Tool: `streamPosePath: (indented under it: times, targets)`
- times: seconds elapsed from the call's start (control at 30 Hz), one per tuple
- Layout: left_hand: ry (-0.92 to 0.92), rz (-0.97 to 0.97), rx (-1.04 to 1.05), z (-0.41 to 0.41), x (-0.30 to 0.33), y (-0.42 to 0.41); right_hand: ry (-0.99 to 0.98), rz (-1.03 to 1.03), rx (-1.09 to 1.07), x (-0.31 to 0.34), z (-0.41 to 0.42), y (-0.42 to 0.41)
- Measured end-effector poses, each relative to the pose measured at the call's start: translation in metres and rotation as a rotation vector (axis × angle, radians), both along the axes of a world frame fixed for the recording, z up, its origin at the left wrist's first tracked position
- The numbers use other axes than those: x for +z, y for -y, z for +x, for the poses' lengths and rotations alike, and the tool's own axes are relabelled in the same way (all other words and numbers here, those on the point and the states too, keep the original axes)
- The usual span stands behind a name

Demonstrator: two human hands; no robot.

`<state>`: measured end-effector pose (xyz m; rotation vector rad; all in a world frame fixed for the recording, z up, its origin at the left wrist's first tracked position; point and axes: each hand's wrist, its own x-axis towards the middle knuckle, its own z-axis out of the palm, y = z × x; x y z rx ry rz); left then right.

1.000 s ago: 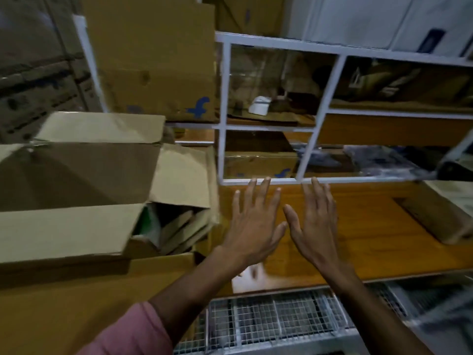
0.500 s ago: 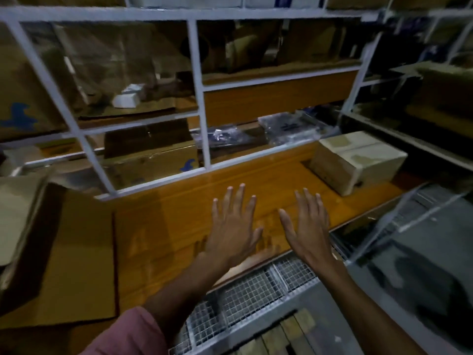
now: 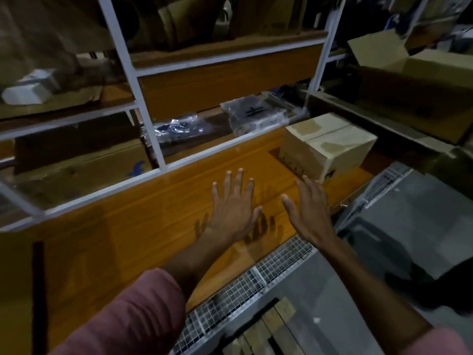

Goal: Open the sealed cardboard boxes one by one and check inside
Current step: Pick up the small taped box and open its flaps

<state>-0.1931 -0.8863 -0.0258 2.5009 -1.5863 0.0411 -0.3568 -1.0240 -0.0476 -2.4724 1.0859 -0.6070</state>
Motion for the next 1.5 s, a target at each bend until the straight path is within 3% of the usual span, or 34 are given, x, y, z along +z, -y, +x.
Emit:
streamPosePath:
  times: [0.43, 0.67, 0.8, 1.13, 1.33, 1.5]
  targets:
    - [-0.044, 0.119, 0.091, -0.004, -0.020, 0.162, -0.010, 0.022, 0.077, -0.019, 0.014, 0.214]
    - [-0.059, 0.196, 0.043, -0.031, -0.029, 0.279, -0.235, -0.010, 0.086, -0.039, 0.010, 0.326]
    - [-0.076, 0.243, 0.047, -0.040, -0.036, 0.312, -0.321, 0.036, 0.130, -0.056, 0.010, 0.349]
    - [-0.114, 0.345, 0.077, -0.010, -0.043, 0.299, -0.298, -0.016, 0.370, -0.046, 0.069, 0.262]
    - [-0.134, 0.239, 0.194, 0.032, -0.043, 0.170, -0.269, 0.049, 0.489, -0.039, 0.117, 0.144]
    - [-0.116, 0.290, 0.379, 0.062, -0.045, 0.037, -0.261, 0.201, 0.598, -0.027, 0.149, 0.013]
